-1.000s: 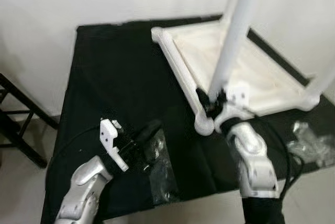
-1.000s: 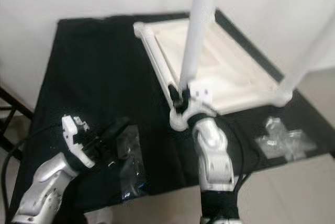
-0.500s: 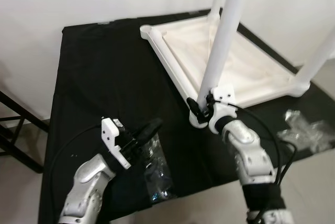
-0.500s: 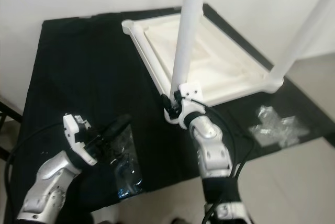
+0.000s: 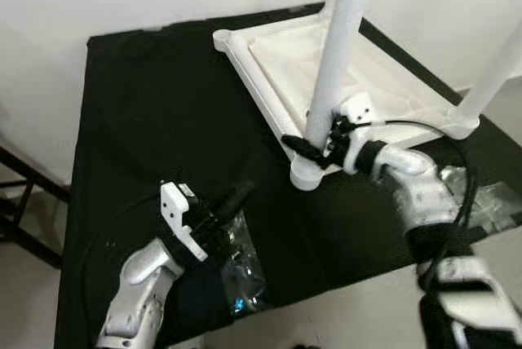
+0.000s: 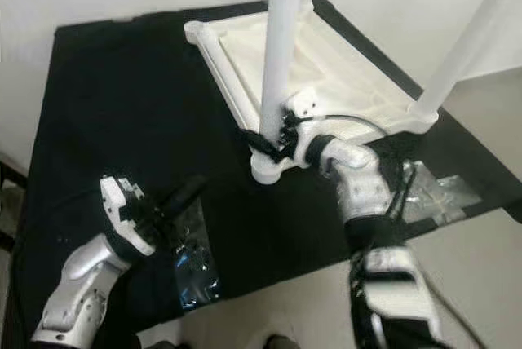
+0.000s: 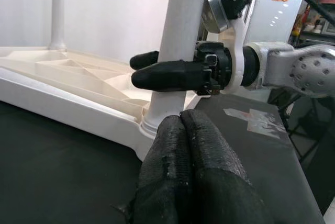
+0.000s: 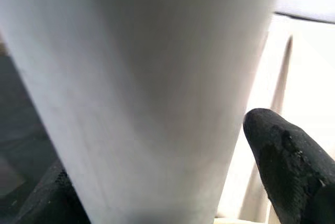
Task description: Building children table
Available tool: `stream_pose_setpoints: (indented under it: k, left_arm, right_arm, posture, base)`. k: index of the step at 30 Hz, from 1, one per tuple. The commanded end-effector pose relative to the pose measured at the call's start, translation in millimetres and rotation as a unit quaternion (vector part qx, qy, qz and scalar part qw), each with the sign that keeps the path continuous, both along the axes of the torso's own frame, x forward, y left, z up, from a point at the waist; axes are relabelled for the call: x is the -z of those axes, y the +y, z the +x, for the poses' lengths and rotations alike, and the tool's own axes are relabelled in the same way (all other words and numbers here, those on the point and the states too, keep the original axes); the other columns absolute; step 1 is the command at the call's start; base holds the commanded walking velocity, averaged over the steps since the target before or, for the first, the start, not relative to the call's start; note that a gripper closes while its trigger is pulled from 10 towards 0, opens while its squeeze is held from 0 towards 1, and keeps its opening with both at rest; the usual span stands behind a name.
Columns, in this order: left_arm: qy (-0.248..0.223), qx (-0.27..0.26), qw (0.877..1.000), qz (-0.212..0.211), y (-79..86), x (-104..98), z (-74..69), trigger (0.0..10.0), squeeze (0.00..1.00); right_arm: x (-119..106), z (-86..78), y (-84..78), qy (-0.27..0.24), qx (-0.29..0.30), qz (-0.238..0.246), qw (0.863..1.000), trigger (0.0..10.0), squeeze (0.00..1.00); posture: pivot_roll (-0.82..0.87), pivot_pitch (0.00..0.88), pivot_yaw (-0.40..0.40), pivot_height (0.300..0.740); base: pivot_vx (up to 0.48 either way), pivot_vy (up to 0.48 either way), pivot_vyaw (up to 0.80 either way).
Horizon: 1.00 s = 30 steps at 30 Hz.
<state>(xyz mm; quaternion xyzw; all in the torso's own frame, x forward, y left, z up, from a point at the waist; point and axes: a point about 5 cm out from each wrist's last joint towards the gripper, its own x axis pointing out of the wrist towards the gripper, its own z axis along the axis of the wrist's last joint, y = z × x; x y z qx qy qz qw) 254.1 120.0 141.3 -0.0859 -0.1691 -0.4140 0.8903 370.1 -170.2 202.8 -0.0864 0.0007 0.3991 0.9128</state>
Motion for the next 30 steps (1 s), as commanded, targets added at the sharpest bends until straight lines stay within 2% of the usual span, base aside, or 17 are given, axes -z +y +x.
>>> stream_pose_setpoints:
  k: [1, 2, 3, 4, 14, 20, 22, 23, 24, 25, 26, 27, 28, 29, 30]
  left_arm:
    - [-0.003, -0.004, 1.000, 0.005, -0.8, 2.4, -3.8, 10.0, 0.00]
    - [-0.004, -0.006, 1.000, 0.006, -0.8, 2.5, -4.1, 10.0, 0.00]
    - [-0.004, -0.006, 1.000, 0.006, -0.8, 2.5, -4.1, 10.0, 0.00]
    - [-0.006, -0.008, 1.000, 0.007, -0.6, 2.4, -4.6, 10.0, 0.00]
    - [-0.011, -0.013, 1.000, 0.008, 0.1, 2.0, -6.3, 10.0, 0.00]
    - [-0.015, -0.015, 1.000, 0.003, 0.6, 1.4, -6.8, 10.0, 0.00]
    - [-0.017, -0.018, 1.000, 0.003, 1.2, 0.9, -6.8, 10.0, 0.00]
    - [-0.017, -0.018, 1.000, 0.003, 1.2, 0.9, -6.8, 10.0, 0.00]
    - [-0.019, -0.020, 1.000, 0.003, 1.8, 0.6, -6.7, 10.0, 0.00]
    - [-0.019, -0.022, 1.000, 0.004, 2.2, 0.5, -6.7, 10.0, 0.00]
    - [-0.019, -0.022, 1.000, 0.004, 2.2, 0.5, -6.7, 10.0, 0.00]
    - [-0.020, -0.023, 1.000, 0.004, 2.6, -0.1, -6.2, 10.0, 0.00]
    - [-0.020, -0.023, 1.000, 0.004, 2.6, -0.1, -6.2, 10.0, 0.00]
    - [-0.021, -0.024, 0.999, 0.006, 3.1, -0.3, -5.5, 10.0, 0.00]
    - [-0.022, -0.024, 0.999, 0.009, 3.4, -0.2, -5.0, 10.0, 0.00]
  right_arm:
    - [3.1, -0.1, -1.7, 0.011, -0.021, -0.007, 1.000, 10.0, 0.00]
    - [1.0, 1.2, -3.7, 0.014, -0.029, -0.005, 0.999, 3.0, 0.00]
    - [1.0, 1.2, -3.7, 0.014, -0.029, -0.005, 0.999, 3.0, 0.00]
    - [-0.6, 3.1, -6.1, 0.018, -0.034, -0.011, 0.999, 0.0, 0.00]
    - [-0.7, 4.9, -8.5, 0.026, -0.059, -0.014, 0.998, 0.0, 0.00]
    - [15.8, 2.3, -24.4, 0.022, -0.018, -0.034, 0.999, 0.0, 0.00]
    - [34.1, -0.7, -30.2, 0.051, 0.046, -0.045, 0.997, 0.0, 0.00]
    - [34.1, -0.7, -30.2, 0.051, 0.046, -0.045, 0.997, 0.0, 0.00]
    - [49.8, -2.0, -29.4, 0.064, 0.123, -0.055, 0.989, 0.0, 0.00]
    - [59.5, -3.4, -28.7, 0.070, 0.175, -0.063, 0.980, 0.0, 0.00]
    - [59.5, -3.4, -28.7, 0.070, 0.175, -0.063, 0.980, 0.0, 0.00]
    - [77.2, -14.7, -13.6, 0.090, 0.248, -0.026, 0.964, 0.0, 0.00]
    - [77.2, -14.7, -13.6, 0.090, 0.248, -0.026, 0.964, 0.0, 0.00]
    - [87.6, -28.4, 1.8, 0.103, 0.290, 0.000, 0.951, 0.0, 0.00]
    - [83.6, -35.0, 11.2, 0.085, 0.291, 0.000, 0.953, 0.0, 0.00]
  posture:
    - [0.03, 0.135, -0.029, 0.740]
    - [0.03, 0.136, -0.031, 0.740]
    - [0.03, 0.136, -0.031, 0.740]
    - [0.03, 0.136, -0.034, 0.740]
    - [0.03, 0.140, -0.032, 0.740]
    - [0.02, 0.147, -0.037, 0.740]
    - [0.01, 0.149, -0.038, 0.740]
    - [0.01, 0.149, -0.038, 0.740]
    - [0.01, 0.152, -0.036, 0.740]
    - [0.01, 0.152, -0.036, 0.740]
    - [0.01, 0.152, -0.036, 0.740]
    - [0.01, 0.161, -0.025, 0.740]
    - [0.01, 0.161, -0.025, 0.740]
    - [0.00, 0.156, -0.012, 0.740]
    - [-0.01, 0.151, -0.003, 0.740]
  base:
    - [0.000, 0.000, 0.00]
    - [0.000, 0.000, 0.00]
    - [0.000, 0.000, 0.00]
    - [0.000, 0.000, 0.00]
    - [0.000, 0.000, 0.00]
    - [0.000, 0.000, 0.00]
    - [0.000, 0.000, 0.00]
    - [0.000, 0.000, 0.00]
    - [0.000, 0.000, 0.00]
    - [0.000, 0.000, 0.00]
    - [0.000, 0.000, 0.00]
    - [0.000, 0.000, 0.00]
    - [0.000, 0.000, 0.00]
    - [0.000, 0.000, 0.00]
    - [0.000, 0.000, 0.00]
